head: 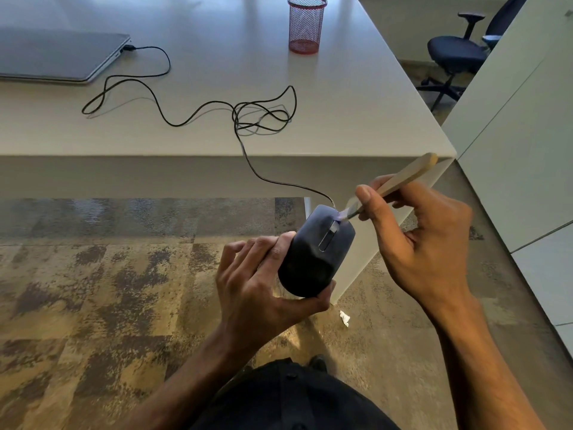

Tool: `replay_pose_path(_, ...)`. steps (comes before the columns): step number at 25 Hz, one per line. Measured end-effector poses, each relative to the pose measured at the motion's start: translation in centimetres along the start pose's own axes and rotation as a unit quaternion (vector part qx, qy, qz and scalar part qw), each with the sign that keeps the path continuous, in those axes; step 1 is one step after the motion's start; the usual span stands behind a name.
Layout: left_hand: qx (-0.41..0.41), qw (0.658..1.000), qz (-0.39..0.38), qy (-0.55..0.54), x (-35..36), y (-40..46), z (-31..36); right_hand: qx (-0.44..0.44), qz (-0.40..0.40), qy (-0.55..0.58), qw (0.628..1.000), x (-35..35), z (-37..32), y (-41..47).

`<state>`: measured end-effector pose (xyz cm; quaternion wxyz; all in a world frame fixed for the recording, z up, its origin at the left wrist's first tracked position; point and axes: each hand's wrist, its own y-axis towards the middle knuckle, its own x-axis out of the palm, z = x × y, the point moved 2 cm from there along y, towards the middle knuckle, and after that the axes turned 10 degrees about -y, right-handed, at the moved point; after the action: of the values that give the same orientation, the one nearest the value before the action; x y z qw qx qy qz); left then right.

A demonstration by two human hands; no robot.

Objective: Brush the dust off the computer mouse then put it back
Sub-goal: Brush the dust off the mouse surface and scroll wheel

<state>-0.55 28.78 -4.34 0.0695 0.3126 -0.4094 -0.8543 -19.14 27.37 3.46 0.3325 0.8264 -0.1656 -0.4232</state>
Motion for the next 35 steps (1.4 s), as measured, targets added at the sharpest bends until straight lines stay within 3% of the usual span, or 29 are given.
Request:
replay_pose_path(5,0.002,1.000,0.000,0.000,0.0,-0.1,-0.1,0.001,-0.021,0.090,0.996,-0.5,-0.4,-0.2)
replay_pose_path(13,0.001,1.000,0.001,-0.001,0.0,-0.2,-0.1,0.089,0.013,0.040,0.995,0.4,2.3,-0.3)
replay_pose_path(23,-0.024,1.000,0.003,-0.014,0.1,-0.1,-0.1,0.130,0.062,0.127,0.981,0.5,1.2,-1.9)
replay_pose_path(35,-0.027,1.000,0.004,0.008,0.0,-0.1,-0.6,0.078,0.015,0.113,0.990,0.6,-0.7,-3.2)
